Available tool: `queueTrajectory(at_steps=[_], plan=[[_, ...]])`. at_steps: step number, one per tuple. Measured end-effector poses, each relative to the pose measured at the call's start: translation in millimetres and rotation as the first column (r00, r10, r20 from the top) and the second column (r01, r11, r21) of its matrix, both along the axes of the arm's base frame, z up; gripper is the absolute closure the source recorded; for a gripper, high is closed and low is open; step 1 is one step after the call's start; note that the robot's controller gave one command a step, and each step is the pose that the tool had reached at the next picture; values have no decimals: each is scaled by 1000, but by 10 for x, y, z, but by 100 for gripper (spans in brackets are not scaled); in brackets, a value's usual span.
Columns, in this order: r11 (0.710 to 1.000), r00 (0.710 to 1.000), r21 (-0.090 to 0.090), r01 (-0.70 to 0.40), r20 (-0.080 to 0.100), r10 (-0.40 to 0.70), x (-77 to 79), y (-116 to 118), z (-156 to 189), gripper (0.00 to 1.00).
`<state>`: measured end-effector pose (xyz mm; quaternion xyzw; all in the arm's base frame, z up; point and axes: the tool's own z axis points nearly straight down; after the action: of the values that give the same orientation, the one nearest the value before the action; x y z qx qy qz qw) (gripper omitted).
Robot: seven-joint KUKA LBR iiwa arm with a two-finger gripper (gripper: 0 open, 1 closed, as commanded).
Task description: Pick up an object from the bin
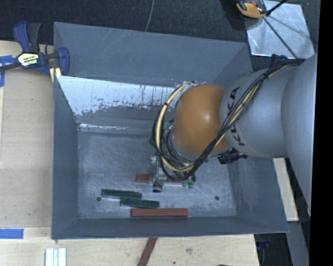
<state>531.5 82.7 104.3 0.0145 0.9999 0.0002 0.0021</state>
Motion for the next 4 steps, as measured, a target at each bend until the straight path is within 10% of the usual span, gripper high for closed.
queueTrajectory(at_steps=[1,2,3,4], plan=[[1000,1000,0,1,-1,-1,-3,1,-3,0],[1000,1000,0,1,-1,-1,-3,1,-3,0],[995,995,-1,-104,-1,104,-41,-358,-337,100],[995,995,-1,-104,-1,104,-40,-357,-336,100]])
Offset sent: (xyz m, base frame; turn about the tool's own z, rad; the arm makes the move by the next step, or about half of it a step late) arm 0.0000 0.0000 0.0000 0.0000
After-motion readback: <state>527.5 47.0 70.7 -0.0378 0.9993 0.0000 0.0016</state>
